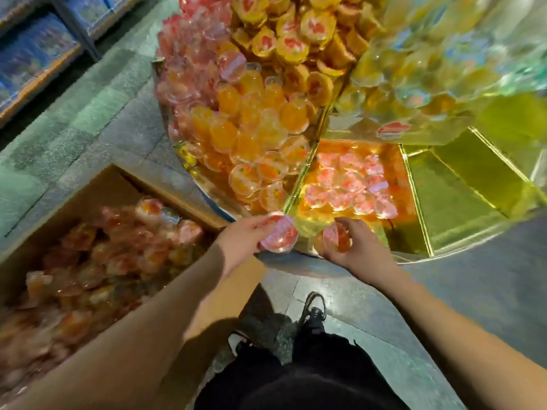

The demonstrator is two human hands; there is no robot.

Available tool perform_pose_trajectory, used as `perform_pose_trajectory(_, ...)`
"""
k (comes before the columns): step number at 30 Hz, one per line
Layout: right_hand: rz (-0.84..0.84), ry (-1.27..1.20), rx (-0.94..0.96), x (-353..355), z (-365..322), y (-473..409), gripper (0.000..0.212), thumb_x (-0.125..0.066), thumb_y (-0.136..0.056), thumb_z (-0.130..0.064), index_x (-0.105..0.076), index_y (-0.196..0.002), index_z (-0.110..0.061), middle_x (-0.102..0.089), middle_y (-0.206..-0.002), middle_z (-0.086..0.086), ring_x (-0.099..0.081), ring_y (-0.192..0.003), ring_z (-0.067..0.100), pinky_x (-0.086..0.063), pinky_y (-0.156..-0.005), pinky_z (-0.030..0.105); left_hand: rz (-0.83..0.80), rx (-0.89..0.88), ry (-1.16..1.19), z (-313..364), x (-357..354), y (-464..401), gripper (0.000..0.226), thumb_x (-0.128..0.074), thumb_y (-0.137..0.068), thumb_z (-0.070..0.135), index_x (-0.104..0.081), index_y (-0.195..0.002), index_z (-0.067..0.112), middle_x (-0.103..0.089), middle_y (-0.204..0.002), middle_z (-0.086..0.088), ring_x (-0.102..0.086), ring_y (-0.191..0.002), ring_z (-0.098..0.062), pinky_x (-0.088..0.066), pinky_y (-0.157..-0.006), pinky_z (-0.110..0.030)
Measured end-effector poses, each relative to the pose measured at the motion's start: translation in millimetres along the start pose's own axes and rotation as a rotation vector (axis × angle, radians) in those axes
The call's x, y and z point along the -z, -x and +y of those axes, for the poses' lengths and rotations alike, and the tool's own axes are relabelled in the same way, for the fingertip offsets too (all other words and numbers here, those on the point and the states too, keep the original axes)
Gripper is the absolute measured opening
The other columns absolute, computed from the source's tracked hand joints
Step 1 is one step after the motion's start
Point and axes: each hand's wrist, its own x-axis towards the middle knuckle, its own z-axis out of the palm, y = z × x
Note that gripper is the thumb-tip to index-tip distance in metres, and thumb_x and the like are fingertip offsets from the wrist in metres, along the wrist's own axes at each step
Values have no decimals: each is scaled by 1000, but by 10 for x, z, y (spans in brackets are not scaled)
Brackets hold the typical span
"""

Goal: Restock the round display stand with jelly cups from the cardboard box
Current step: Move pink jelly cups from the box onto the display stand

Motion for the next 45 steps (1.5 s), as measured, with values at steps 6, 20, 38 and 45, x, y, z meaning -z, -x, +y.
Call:
perform_pose_trajectory(6,100,132,-168,358,854,-204,83,-74,-66,-61,-53,-135,-20,-58,-126,9,-52,-115,36,-45,-98,48,14,7,-259,373,-700,-598,32,-52,-100,29,-60,-130,19,-63,-115,-2,-61,-105,-22,-49,-83,-30)
perform_pose_trajectory(20,-337,691,-96,416,1679,-915,77,-69,-86,-45,-31,-147,-19,-43,-145,10,-43,-131,31,-46,-101,42,-139,167,-1159,237,-1164,-1758,38,-41,-103,21,-48,-138,6,-53,-136,-10,-52,-124,-26,-43,-94,-31)
perform_pose_trajectory(38,-624,881,-90,453,1783,-1221,75,-70,-86,-45,-37,-146,-13,-42,-147,12,-43,-133,33,-52,-96,49,-156,213,-1440,232,-1288,-1852,36,-41,-96,-1,-41,-131,7,-45,-134,-17,-52,-119,-37,-49,-95,-45)
perform_pose_trajectory(45,-529,871,-135,423,1720,-1157,42,-44,-98,-10,-52,-137,-21,-61,-128,9,-60,-113,31,-55,-83,41,-88,131,-1737,318,-1368,-1708,33,-39,-101,18,-52,-129,8,-46,-129,-12,-55,-115,-31,-47,-78,-35)
